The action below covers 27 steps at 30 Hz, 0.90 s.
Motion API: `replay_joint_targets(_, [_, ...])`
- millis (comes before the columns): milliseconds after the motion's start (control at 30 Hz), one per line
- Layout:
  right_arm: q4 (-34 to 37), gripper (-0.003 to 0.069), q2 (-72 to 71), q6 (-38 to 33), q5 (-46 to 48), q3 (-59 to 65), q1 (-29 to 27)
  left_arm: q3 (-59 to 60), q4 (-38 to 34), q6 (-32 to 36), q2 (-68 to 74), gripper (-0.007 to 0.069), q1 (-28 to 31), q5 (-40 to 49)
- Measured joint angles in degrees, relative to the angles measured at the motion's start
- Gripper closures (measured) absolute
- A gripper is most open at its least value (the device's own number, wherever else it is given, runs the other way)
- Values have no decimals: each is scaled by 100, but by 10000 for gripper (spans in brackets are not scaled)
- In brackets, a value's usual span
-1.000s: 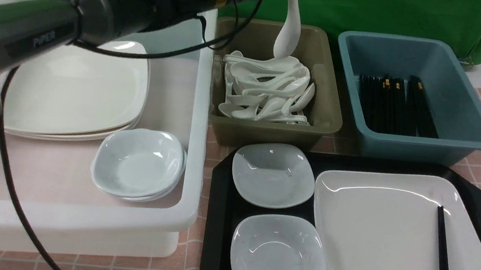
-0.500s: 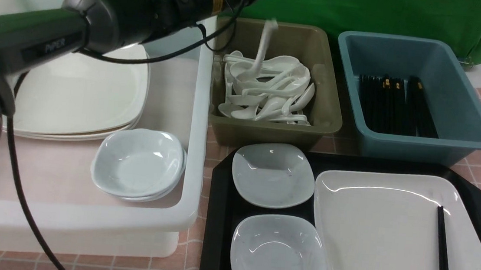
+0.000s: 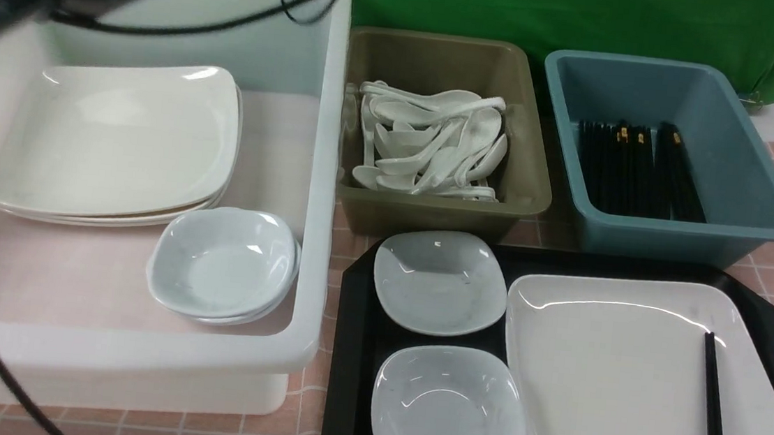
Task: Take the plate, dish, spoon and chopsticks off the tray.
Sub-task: Use the right arm to grab a pair of chopsticks from the plate
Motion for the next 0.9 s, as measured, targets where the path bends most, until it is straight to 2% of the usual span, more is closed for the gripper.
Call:
replay_joint_targets(67, [0,496,6,-134,158,-259,0,-59,74,-53,-257,610,35,-230])
replay_joint_targets(133, [0,577,105,-505,529,-732,0,-111,93,321,-672,628,35,-214])
replay_joint_targets(200, [0,629,309,-812,790,-1100,0,-137,111,1540,-937,631,30,68])
replay_joint_targets(233, [0,629,401,-934,853,-1230,0,-144,118,2206,-995,631,30,179])
replay_joint_targets(300, [0,629,679,-1299,1013,-1549,0,-145,164,4191,-1177,631,18,802])
replay_joint_targets(333, [-6,629,702,-1325,1022,-1568,0,-145,164,4330,-1187,631,18,935])
replay_joint_targets(367, [-5,629,814,-1400,1041,-1644,0,-145,184,4826,-1210,631,18,1238])
replay_joint_targets(400, [-5,629,986,-1478,1146,-1777,0,-145,199,5554,-1228,631,18,1998])
replay_joint_targets(433, [-5,629,1028,-1463,1177,-1808,0,-145,199,5682,-1228,630,18,2219])
replay_joint_targets(500, [1,629,1205,-1247,1393,-1955,0,-145,104,6048,-1196,629,30,3347])
replay_joint_targets(533, [1,629,1368,-984,1586,-2086,0,-145,-267,6188,-1159,629,36,4309])
replay_joint_targets(600, [5,629,1614,-828,1908,-2305,0,-145,-1252,6459,-1117,627,43,5655])
replay_joint_targets(633, [5,629,1744,-848,2067,-2410,0,-145,-1902,6721,-1105,627,56,6127])
replay_joint_targets(667, [5,629,1878,-909,2337,-2581,12,-145,-2632,7350,-1104,627,89,6728])
replay_joint_targets(700, [5,629,1932,-949,2383,-2640,20,-145,-2788,7476,-1104,627,93,6730])
replay_joint_targets(733, [5,628,2039,-1050,2628,-2759,49,-145,-3433,8020,-1100,627,99,7143])
replay_joint_targets(767, [5,627,2289,-1342,3024,-2998,143,-145,-5098,9301,-1097,627,106,7778])
replay_joint_targets(833, [-1,627,2565,-1652,3594,-3303,264,-145,-6481,10486,-1077,627,100,8371])
replay_joint_targets(867, [-1,627,2596,-1686,3658,-3334,279,-145,-6619,10584,-1077,627,94,8507])
replay_joint_targets(900, [-1,627,2893,-1927,4201,-3590,406,-138,-7598,11236,-1070,627,88,9070])
